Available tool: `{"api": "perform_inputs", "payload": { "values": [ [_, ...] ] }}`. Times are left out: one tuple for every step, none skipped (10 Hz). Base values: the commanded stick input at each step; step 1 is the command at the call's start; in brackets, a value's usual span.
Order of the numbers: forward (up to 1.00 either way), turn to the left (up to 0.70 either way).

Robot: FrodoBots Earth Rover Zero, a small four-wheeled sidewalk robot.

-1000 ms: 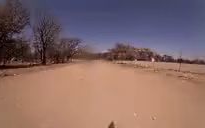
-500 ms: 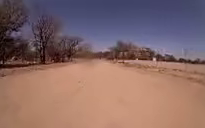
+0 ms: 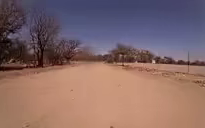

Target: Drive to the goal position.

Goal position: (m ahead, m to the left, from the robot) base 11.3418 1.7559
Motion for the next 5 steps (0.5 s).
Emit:
{"api": "perform_inputs", "payload": {
  "values": [
    [1.0,0.0],
    [1.0,0.0],
    [1.0,0.0],
    [1.0,0.0],
    [1.0,0.0]
  ]
}}
